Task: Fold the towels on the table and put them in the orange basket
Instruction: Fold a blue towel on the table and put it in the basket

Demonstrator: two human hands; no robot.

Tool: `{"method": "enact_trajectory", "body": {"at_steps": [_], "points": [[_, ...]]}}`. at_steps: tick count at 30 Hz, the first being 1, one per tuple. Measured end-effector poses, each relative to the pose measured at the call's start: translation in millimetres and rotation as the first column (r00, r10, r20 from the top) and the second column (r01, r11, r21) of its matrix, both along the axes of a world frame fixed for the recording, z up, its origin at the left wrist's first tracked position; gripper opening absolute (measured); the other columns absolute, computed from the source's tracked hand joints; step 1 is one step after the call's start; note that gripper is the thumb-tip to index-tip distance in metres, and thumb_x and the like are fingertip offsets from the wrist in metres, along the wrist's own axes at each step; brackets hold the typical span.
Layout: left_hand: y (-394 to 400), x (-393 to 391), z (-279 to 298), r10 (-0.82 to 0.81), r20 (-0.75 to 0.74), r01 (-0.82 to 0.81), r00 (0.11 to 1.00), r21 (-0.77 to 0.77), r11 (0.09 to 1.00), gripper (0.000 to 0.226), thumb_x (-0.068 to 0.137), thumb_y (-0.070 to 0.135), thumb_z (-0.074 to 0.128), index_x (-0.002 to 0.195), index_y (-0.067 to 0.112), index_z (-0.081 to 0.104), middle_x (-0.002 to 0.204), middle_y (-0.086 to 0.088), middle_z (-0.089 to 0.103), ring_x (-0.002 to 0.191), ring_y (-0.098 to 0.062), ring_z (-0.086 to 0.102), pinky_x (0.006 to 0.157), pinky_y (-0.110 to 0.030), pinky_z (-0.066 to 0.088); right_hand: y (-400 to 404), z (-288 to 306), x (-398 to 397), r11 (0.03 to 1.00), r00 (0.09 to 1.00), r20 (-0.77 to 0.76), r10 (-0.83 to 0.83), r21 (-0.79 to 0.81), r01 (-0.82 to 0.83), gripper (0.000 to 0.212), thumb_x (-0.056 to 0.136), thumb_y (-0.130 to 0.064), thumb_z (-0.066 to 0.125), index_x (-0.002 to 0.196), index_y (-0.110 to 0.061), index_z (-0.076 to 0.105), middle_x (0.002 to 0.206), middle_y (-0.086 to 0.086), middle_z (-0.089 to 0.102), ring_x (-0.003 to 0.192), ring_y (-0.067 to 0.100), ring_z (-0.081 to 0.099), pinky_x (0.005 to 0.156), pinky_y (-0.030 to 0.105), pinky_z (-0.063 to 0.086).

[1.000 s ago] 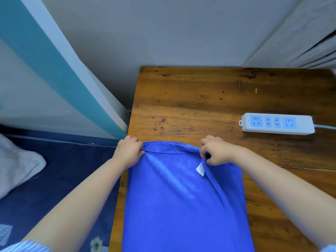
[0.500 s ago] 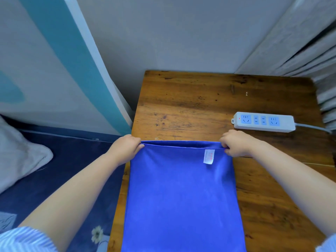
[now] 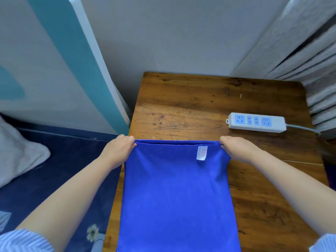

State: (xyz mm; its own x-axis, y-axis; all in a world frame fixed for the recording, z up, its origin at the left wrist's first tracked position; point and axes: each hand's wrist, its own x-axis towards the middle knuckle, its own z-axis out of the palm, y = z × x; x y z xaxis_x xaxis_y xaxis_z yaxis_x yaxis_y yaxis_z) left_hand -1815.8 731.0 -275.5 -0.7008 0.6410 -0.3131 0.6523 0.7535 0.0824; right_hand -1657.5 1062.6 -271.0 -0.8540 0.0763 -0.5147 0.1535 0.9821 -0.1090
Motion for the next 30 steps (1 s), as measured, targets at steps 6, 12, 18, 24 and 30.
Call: {"method": "enact_trajectory", "body": {"at_steps": [6, 12, 18, 24, 30], "points": [[-2.5, 4.5, 0.4, -0.030, -0.019, 0.028, 0.999, -0.065, 0.997, 0.022, 0.100, 0.030, 0.029, 0.085, 0.018, 0.039, 0.095, -0.004, 0.056, 0.090, -0.021, 0.053, 0.063, -0.028, 0.036, -15.2, -13.3, 10.2, 0.987, 0.985, 0.084, 0.149, 0.052, -0.154, 0.026, 0.092, -0.029, 0.045, 0.111, -0.013, 0.053, 0.115, 0.005, 0.053, 0.104, 0.021, 0.053, 0.078, 0.030, 0.043], [-2.3, 5.8, -4.2, -0.079, -0.065, 0.060, 0.995, -0.259, 0.964, 0.017, 0.098, 0.019, 0.035, 0.107, 0.013, 0.048, 0.110, -0.003, 0.057, 0.103, -0.022, 0.051, 0.071, -0.031, 0.043, -13.0, -10.4, 2.9, 0.999, 0.994, 0.104, 0.045, -0.022, -0.043, 0.017, 0.088, -0.016, 0.048, 0.100, -0.011, 0.060, 0.106, 0.007, 0.058, 0.095, 0.022, 0.054, 0.076, 0.031, 0.045], [-0.7, 2.7, -2.6, -0.058, -0.068, 0.038, 0.996, -0.273, 0.961, 0.018, 0.097, 0.018, 0.036, 0.108, 0.013, 0.048, 0.108, -0.003, 0.062, 0.100, -0.022, 0.056, 0.070, -0.032, 0.046, -1.3, 11.8, -8.2, 0.967, 0.989, 0.058, -0.134, -0.210, 0.143, 0.015, 0.087, -0.015, 0.048, 0.074, -0.014, 0.055, 0.076, 0.003, 0.058, 0.069, 0.015, 0.051, 0.056, 0.025, 0.035], [-5.1, -3.3, 4.7, 0.000, -0.026, -0.006, 1.000, -0.207, 0.978, 0.022, 0.100, 0.025, 0.029, 0.106, 0.010, 0.044, 0.102, -0.007, 0.063, 0.091, -0.024, 0.059, 0.063, -0.032, 0.040, 5.1, 23.3, -17.5, 0.813, 0.905, 0.147, -0.398, -0.401, 0.423, 0.020, 0.082, -0.015, 0.064, 0.064, -0.020, 0.055, 0.069, -0.005, 0.057, 0.065, 0.008, 0.052, 0.051, 0.015, 0.039], [-10.9, -1.2, 10.0, 0.063, 0.011, -0.060, 0.998, -0.178, 0.982, 0.019, 0.099, 0.022, 0.032, 0.110, 0.009, 0.039, 0.100, -0.009, 0.064, 0.087, -0.026, 0.060, 0.061, -0.032, 0.037, 1.0, 23.0, -11.7, 0.666, 0.813, 0.101, -0.574, -0.520, 0.535, 0.026, 0.080, -0.007, 0.067, 0.064, -0.017, 0.049, 0.071, -0.001, 0.056, 0.065, 0.009, 0.052, 0.050, 0.016, 0.040]]}}
